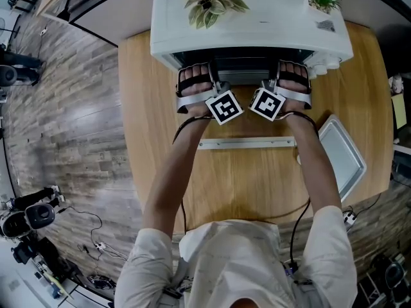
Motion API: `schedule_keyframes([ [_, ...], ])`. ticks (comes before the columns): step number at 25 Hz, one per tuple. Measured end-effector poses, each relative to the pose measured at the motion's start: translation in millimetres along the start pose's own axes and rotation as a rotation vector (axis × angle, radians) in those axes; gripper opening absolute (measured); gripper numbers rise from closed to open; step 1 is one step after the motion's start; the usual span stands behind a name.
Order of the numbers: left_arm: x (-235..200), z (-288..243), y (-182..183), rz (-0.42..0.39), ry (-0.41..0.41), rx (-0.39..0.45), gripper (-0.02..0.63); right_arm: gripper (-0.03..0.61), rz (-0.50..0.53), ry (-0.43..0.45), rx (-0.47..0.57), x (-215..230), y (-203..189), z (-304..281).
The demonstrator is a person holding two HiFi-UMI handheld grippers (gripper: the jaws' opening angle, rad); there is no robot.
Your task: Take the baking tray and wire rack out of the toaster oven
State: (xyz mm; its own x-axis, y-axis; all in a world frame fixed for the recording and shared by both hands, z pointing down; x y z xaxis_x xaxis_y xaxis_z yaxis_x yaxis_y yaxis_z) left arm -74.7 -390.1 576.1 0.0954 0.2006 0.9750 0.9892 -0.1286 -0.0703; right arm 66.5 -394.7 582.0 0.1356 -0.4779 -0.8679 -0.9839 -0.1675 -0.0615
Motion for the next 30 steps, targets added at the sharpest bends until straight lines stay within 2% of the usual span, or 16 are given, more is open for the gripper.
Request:
schedule_keyframes([
  [12,3.2,17.2,-2.0,0.065,-0.087,0.032,0.063,0.064,0.005,0.028,0.008,-6.1,-4.0,15.1],
  [16,5.6,35.0,-4.4,0.067,-0.114,0.058,0.064,0.064,0.023,0.032,0.013,-12.3,-8.2,30.0],
  [20,7.7,58.3,-7.6,0.068,-0.133,0.073,0.064,0.067,0.02,0.082,0.027,-24.3,-13.2,51.5],
  [28,1.7,105.5,-13.0,0.091,-0.17,0.109,0.064,0.061,0.038,0.074,0.041,-37.6,-21.4,99.7],
  [30,0.3,114.3,-14.1,0.086,-0.158,0.119,0.064,0.06,0.047,0.068,0.032,-40.1,-23.3,108.7],
])
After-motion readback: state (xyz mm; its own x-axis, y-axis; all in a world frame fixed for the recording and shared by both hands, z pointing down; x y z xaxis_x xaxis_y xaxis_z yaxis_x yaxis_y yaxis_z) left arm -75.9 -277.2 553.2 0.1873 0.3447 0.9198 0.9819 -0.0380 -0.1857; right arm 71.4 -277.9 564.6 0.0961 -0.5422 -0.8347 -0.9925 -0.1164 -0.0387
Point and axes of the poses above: the fingertips, and each gripper's own axes: z backward along the fingers, x to its right, y out of its top, the point moved 9 cm from there along z, backward along the fingers, and after that the axes turned 12 degrees about y, right-handed, at the moved point
